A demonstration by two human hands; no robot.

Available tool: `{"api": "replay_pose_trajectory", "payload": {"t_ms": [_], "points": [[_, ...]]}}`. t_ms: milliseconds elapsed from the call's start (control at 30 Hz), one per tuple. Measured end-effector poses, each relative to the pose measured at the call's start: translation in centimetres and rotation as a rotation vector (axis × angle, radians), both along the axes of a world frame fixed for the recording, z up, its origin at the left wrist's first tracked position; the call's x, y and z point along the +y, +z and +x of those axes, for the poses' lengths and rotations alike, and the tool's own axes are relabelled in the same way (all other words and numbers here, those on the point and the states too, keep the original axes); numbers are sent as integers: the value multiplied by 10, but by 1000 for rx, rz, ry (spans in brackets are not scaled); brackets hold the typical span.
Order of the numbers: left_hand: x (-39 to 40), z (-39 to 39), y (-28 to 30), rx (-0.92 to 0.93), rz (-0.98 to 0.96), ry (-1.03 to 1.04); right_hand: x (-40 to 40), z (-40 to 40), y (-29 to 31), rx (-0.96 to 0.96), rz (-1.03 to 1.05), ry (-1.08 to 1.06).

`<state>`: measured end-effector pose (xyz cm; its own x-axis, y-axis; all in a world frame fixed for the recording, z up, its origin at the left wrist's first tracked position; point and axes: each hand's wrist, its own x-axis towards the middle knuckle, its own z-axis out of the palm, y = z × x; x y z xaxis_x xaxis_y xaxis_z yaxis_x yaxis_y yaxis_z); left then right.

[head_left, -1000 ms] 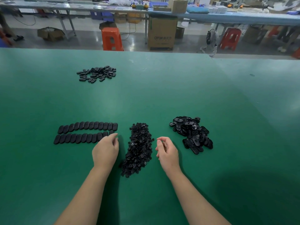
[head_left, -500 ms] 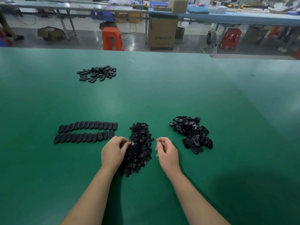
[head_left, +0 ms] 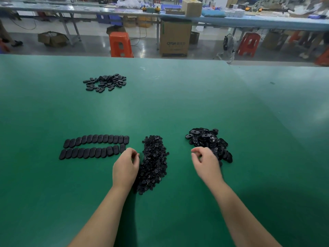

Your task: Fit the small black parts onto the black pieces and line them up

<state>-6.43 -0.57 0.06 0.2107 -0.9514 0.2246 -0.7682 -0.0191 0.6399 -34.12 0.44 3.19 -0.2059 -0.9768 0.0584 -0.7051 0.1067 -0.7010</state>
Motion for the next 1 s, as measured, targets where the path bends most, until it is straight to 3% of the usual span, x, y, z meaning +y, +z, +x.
{"api": "replay_pose_trajectory", "payload": {"t_ms": [100,267,633,733,867,1000], "points": [[0,-1,1,-7,-20,-8,0,-28,1,215,72,-94],[0,0,-2,-20,-20,-27,1,-43,-4,413,200,-66],[-1,0,-4,-39,-11,-65,-5,-38,7,361,154,-59],[0,0,-4,-33,-34,-63,-6,-34,8,202,78,-66],[0,1,-3,-72,-49,-68,-4,-19,17,-294,-33,-101],[0,1,-3,-69,-59,-72,5,6,19,-559,-17,-14]]}}
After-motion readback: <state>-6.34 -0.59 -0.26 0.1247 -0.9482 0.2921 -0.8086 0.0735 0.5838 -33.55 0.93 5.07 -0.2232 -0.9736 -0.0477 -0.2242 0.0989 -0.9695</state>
